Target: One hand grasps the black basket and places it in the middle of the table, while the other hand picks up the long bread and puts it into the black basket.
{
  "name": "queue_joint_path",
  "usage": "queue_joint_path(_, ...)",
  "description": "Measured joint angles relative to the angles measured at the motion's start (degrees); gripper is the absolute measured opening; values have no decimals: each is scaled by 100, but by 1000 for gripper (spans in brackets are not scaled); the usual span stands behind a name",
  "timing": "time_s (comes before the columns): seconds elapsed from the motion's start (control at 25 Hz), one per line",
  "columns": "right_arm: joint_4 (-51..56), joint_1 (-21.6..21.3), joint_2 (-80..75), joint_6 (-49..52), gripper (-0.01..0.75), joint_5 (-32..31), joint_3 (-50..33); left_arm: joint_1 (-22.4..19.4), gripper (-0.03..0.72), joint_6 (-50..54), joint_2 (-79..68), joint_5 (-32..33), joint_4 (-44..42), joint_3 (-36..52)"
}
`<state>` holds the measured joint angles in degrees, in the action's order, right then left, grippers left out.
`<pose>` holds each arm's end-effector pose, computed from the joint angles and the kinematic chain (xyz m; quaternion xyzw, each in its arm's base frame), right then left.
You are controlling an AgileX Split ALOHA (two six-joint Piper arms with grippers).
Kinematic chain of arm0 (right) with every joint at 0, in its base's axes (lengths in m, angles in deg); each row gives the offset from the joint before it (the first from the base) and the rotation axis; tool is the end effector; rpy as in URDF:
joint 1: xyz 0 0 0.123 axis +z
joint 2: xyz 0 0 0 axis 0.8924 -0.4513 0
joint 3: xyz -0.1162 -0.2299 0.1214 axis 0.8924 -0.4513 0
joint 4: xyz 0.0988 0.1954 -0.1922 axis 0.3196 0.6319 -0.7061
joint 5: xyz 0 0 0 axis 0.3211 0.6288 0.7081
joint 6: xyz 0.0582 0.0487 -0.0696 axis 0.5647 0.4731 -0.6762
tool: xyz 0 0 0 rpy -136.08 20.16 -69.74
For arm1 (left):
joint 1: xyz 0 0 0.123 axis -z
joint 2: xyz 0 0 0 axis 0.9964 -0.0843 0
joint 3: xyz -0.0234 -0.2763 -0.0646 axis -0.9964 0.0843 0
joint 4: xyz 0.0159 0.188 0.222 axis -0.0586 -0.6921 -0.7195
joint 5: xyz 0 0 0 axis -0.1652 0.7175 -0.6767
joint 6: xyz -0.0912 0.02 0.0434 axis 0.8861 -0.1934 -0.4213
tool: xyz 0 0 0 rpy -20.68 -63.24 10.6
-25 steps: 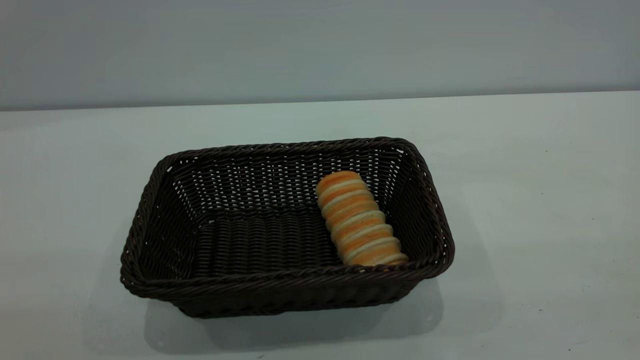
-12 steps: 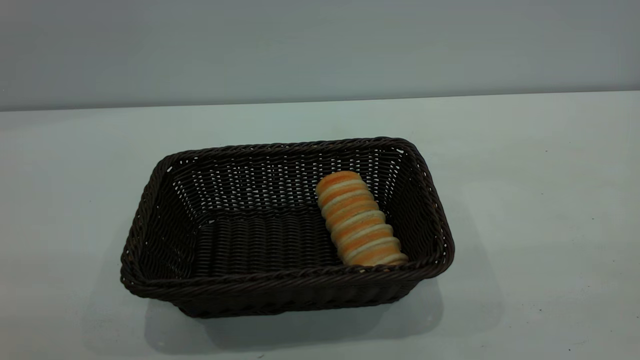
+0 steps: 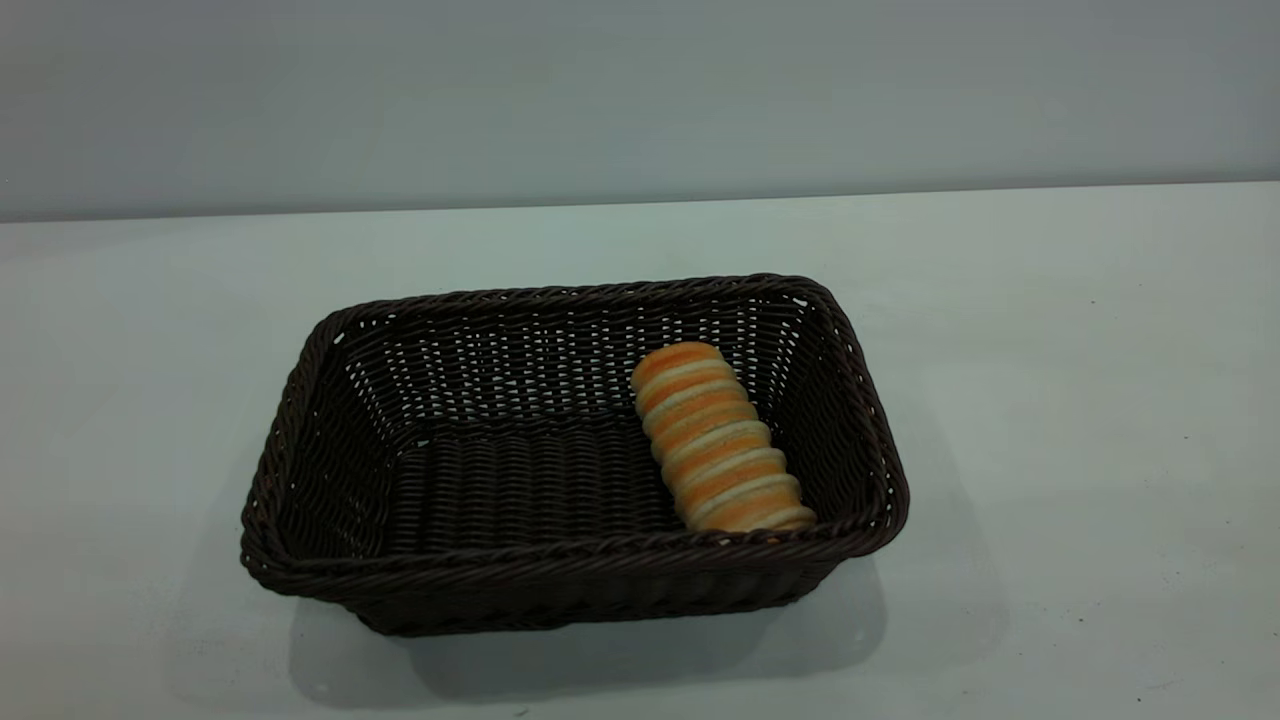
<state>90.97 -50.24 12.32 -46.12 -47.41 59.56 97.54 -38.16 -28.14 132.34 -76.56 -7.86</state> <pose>0.0532 0.0140 0.2725 -0.1182 0.8883 0.0512 0.4407 0.0571 -0.0132 0.2744 0.0974 0.8983 -0.0499 0.4256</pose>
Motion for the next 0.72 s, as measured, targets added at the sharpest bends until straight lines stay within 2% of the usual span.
queue_joint_path(0.44, -4, -13, 0, 0, 238, 0, 0, -15, 541, 0, 28, 0, 0, 0)
queue_joint_path(0.56, -4, -221, 0, 0, 238, 0, 0, -207, 541, 0, 233, 0, 0, 0)
queue_joint_path(0.72, -4, -760, 0, 0, 238, 0, 0, -689, 541, 0, 728, 0, 0, 0)
